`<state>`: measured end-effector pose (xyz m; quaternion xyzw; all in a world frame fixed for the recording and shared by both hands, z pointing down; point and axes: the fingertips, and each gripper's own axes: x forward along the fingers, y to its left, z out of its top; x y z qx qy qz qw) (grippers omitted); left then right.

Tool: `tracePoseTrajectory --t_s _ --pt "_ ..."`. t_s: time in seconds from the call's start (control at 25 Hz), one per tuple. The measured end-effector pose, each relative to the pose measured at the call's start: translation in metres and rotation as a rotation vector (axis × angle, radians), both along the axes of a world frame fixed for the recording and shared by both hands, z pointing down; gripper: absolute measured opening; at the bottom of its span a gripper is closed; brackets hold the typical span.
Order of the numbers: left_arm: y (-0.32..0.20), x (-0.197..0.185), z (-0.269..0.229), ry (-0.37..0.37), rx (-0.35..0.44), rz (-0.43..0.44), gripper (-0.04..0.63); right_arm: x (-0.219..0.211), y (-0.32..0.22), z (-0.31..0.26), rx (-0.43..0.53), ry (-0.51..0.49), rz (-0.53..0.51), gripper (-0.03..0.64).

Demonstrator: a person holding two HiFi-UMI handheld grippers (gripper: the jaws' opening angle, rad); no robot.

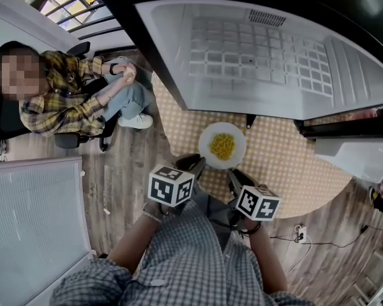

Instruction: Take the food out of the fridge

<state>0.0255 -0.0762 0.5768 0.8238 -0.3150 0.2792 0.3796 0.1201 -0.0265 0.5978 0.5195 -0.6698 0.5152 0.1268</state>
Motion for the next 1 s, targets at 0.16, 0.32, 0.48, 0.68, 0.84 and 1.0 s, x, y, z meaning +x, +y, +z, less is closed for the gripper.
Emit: tracePoseTrajectory --t_s 0.16,0.32,0.48,0.68,0.84,1.0 --pt "-0.003 0.009 -0.022 0.005 0.101 0.059 0.008 0.021 -0.008 -0.026 0.100 0.110 0.059 0.025" --pt "-0.012 0.025 -0.048 0.026 0.195 0.110 0.006 0.036 -0.025 -0.060 0.234 0.217 0.059 0.014" --pt "-0.021 0.036 -0.076 0.028 0.291 0.136 0.006 0.044 -0.038 -0.097 0.364 0.315 0.023 0.011" --pt "-0.030 0.046 -0.113 0.045 0.402 0.150 0.006 0.051 -0.049 -0.141 0.510 0.391 0.008 0.009" --pt "-0.035 0.051 -0.140 0.071 0.465 0.149 0.006 0.056 -0.055 -0.170 0.598 0.426 0.001 0.009" --pt "-0.037 0.054 -0.161 0.076 0.510 0.144 0.006 0.057 -0.059 -0.195 0.674 0.439 -0.006 0.009"
